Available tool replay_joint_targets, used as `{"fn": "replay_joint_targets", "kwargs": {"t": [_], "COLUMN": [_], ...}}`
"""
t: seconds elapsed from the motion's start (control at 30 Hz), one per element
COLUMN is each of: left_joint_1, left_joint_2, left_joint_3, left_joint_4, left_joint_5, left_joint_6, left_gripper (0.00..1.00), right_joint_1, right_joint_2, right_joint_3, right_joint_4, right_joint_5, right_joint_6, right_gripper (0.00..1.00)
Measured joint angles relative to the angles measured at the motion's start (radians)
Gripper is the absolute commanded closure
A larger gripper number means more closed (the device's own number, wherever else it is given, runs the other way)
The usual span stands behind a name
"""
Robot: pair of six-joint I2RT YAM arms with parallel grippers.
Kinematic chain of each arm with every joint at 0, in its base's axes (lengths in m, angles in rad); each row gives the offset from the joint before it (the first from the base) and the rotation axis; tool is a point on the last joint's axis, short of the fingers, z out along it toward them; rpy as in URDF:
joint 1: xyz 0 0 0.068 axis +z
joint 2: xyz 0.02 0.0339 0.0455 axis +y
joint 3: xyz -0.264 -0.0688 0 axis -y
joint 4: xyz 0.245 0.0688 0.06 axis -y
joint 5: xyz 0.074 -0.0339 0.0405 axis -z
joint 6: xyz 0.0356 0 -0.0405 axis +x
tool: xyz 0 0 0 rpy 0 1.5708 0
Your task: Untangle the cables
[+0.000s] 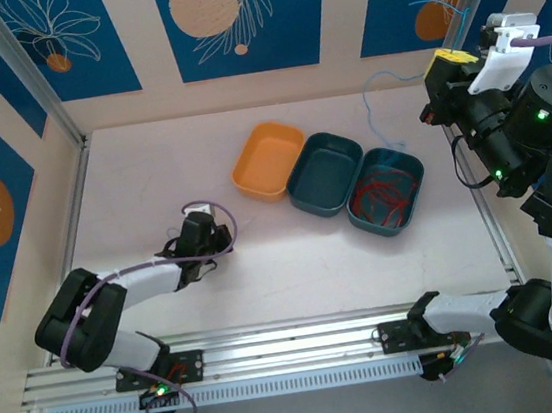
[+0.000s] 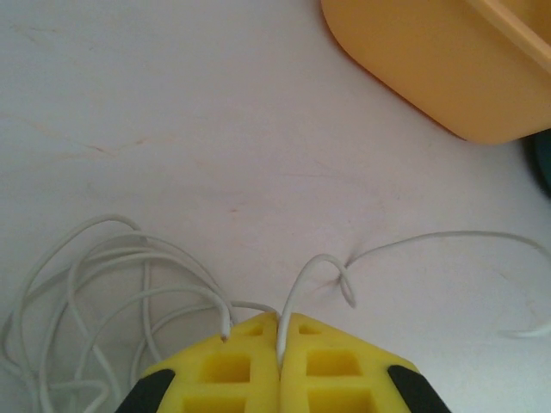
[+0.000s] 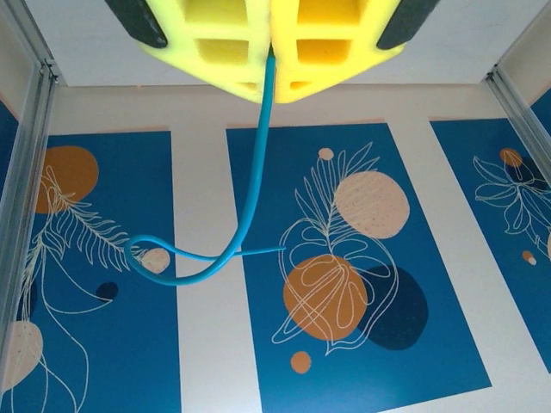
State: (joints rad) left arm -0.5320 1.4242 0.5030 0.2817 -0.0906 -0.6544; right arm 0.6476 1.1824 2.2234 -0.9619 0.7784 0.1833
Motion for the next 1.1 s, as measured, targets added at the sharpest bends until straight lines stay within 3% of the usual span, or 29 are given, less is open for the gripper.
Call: {"fn": "replay_joint_targets", "kwargs": {"t": [0.1, 0.13, 0.33, 0.6, 0.77, 1.1], "left_joint_1": [0.000, 0.000, 0.000, 0.002, 0.002, 0.002], "left_joint_2": [-0.043, -0.055, -0.128, -0.304, -0.415, -0.535], "left_joint_3": [0.000, 0.000, 0.000, 0.055, 0.118, 0.179], "left_joint_4": [-0.023, -0.030, -0.070, -0.208, -0.313, -0.545], "left_joint_5": [0.004, 0.005, 0.054, 0.109, 0.096, -0.055], "left_joint_6": [0.002, 0.005, 0.024, 0.035, 0.033, 0.045], "left_gripper": [0.99, 0.94, 0.54, 0.00, 0.00, 0.00], "right_joint_1": [-0.001, -0.001, -0.011, -0.103, -0.116, -0.123], "right_joint_2": [0.025, 0.034, 0.131, 0.352, 0.487, 0.687], "right_joint_3": [0.005, 0.004, 0.014, 0.114, 0.200, 0.265], "right_joint_4": [0.004, 0.006, 0.029, 0.041, 0.064, 0.079], "right_joint_5": [-0.005, -0.013, -0.094, -0.289, -0.371, -0.422], "right_joint_6": [0.000, 0.000, 0.000, 0.038, 0.061, 0.081], "right_gripper": [1.00, 1.00, 1.00, 1.00, 1.00, 1.00]}}
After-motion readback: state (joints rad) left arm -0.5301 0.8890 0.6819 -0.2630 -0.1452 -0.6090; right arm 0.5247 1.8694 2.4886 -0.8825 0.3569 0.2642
